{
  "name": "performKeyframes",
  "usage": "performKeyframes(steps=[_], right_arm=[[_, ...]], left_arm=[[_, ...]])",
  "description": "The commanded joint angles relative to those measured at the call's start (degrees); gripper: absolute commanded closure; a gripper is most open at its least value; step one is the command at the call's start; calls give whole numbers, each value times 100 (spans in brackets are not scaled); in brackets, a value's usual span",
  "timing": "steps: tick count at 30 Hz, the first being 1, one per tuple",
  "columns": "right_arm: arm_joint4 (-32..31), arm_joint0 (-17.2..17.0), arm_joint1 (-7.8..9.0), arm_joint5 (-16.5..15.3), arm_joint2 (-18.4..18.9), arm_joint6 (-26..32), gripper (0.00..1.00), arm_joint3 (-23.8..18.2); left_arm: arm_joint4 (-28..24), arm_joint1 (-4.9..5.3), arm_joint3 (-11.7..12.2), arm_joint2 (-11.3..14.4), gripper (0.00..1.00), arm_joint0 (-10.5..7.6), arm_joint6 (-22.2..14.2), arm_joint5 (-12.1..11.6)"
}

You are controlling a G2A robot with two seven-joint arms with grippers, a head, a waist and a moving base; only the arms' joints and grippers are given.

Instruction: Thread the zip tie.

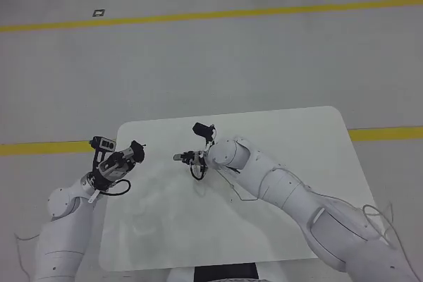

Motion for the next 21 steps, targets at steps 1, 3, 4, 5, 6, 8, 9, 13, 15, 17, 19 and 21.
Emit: performKeyframes(steps=[1, 3, 4, 5, 6, 8, 9, 13, 15, 17, 19, 21], right_arm=[[-21, 55, -65, 0, -52, 88, 0, 88], [43, 58, -85, 0, -45, 151, 0, 30], [43, 58, -85, 0, -45, 151, 0, 30], [43, 58, -85, 0, -45, 151, 0, 30], [43, 58, -85, 0, -45, 151, 0, 30], [43, 58, -85, 0, -45, 151, 0, 30], [43, 58, -85, 0, -45, 151, 0, 30], [-245, -2, -65, 0, -36, 21, 0, -26], [-357, 12, -69, 0, -29, 67, 0, -9], [-460, 28, -80, 0, -31, 111, 0, 31], [-572, 46, -105, 0, -43, 169, 35, 72], [-653, 56, -140, 0, -46, 216, 54, 106]], left_arm=[[0, 0, 0, 0, 100, 0, 0, 0], [0, 0, 0, 0, 100, 0, 0, 0], [0, 0, 0, 0, 100, 0, 0, 0], [0, 0, 0, 0, 100, 0, 0, 0], [0, 0, 0, 0, 100, 0, 0, 0], [0, 0, 0, 0, 100, 0, 0, 0], [0, 0, 0, 0, 100, 0, 0, 0], [0, 0, 0, 0, 100, 0, 0, 0], [0, 0, 0, 0, 100, 0, 0, 0], [0, 0, 0, 0, 100, 0, 0, 0], [0, 0, 0, 0, 100, 0, 0, 0], [0, 0, 0, 0, 100, 0, 0, 0]])
